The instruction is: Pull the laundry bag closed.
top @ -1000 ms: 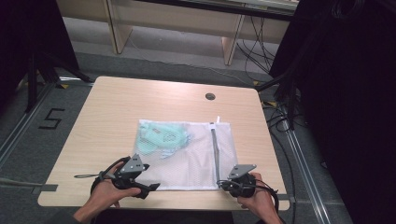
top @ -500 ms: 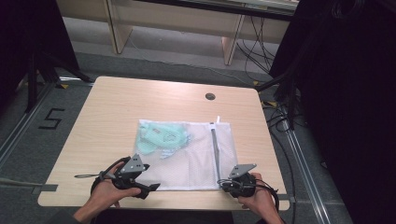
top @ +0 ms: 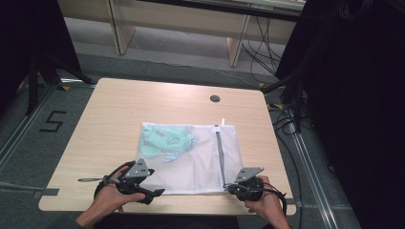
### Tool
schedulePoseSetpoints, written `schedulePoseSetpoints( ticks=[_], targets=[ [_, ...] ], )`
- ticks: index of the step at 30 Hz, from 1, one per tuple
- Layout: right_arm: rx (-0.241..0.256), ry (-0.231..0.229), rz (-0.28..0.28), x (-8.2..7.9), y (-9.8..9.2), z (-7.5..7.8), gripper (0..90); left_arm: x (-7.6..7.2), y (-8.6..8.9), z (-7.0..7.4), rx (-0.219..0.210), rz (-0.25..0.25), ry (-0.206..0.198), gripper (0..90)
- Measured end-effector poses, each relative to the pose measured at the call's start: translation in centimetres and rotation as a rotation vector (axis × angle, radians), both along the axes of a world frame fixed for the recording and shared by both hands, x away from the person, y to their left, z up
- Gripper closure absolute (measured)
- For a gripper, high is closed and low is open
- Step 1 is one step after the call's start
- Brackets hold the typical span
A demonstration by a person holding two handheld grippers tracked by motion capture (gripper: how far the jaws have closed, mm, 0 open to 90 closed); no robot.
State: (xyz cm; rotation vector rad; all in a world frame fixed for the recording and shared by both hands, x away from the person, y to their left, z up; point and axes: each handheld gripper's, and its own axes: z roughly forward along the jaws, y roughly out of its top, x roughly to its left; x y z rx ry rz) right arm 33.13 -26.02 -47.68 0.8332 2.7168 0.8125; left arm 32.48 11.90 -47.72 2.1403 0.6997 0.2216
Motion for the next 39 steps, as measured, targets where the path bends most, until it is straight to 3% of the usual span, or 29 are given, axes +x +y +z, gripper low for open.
schedulePoseSetpoints(
  ticks=[3,6,8,9,12,14,16,21,22,23,25,28,33,34,36,39],
  targets=[
    [0.000,-0.001,-0.005,-0.1,0.1,0.1,86.5,0.1,-0.8,-0.1,0.013,-0.035,-0.017,23.7],
    [0.015,0.017,-0.004,-0.1,0.1,0.3,86.6,0.1,-3.3,-0.3,-0.001,-0.068,-0.023,25.2],
    [0.013,-0.010,0.010,0.1,0.0,0.5,86.6,0.1,-4.0,-0.3,0.016,-0.091,-0.034,26.9],
    [0.018,-0.001,-0.003,0.1,0.0,0.6,86.6,0.0,-5.4,-0.6,0.039,-0.135,-0.042,28.2],
    [0.011,-0.002,0.017,0.2,-0.1,0.8,86.6,-0.1,-6.8,-0.8,0.030,-0.157,-0.044,29.9],
    [0.041,-0.037,0.019,0.3,-0.1,0.8,86.7,0.1,-8.0,-1.0,0.039,-0.178,-0.047,30.6],
    [0.046,-0.013,-0.007,0.1,0.0,1.0,86.7,0.3,-9.3,-1.2,0.044,-0.204,-0.050,33.4],
    [0.048,-0.041,0.017,0.4,-0.2,1.2,86.7,0.8,-10.8,-1.6,0.057,-0.223,-0.058,37.0],
    [0.046,-0.060,0.025,0.5,-0.3,1.3,86.7,0.9,-11.2,-1.6,0.035,-0.215,-0.058,38.1],
    [0.054,-0.045,0.020,0.4,-0.2,1.4,86.7,1.1,-11.7,-1.5,0.027,-0.213,-0.071,38.7],
    [0.060,-0.050,0.015,0.4,-0.2,1.5,86.7,1.4,-12.3,-1.4,0.040,-0.228,-0.088,41.2],
    [0.053,-0.062,0.023,0.6,-0.2,1.5,86.7,1.6,-13.4,-1.6,0.021,-0.228,-0.105,44.8],
    [0.051,-0.040,0.019,0.4,-0.1,1.6,86.7,1.7,-15.0,-2.0,0.036,-0.252,-0.129,47.6],
    [0.050,-0.076,0.049,0.8,-0.2,1.6,86.6,1.7,-15.8,-2.3,0.044,-0.260,-0.142,48.6],
    [0.052,-0.075,0.048,0.8,-0.1,1.7,86.7,1.7,-16.5,-2.5,0.070,-0.283,-0.159,49.4],
    [0.050,-0.072,0.040,0.8,-0.1,1.7,86.7,1.6,-17.4,-2.8,0.072,-0.278,-0.195,51.9]
  ],
)
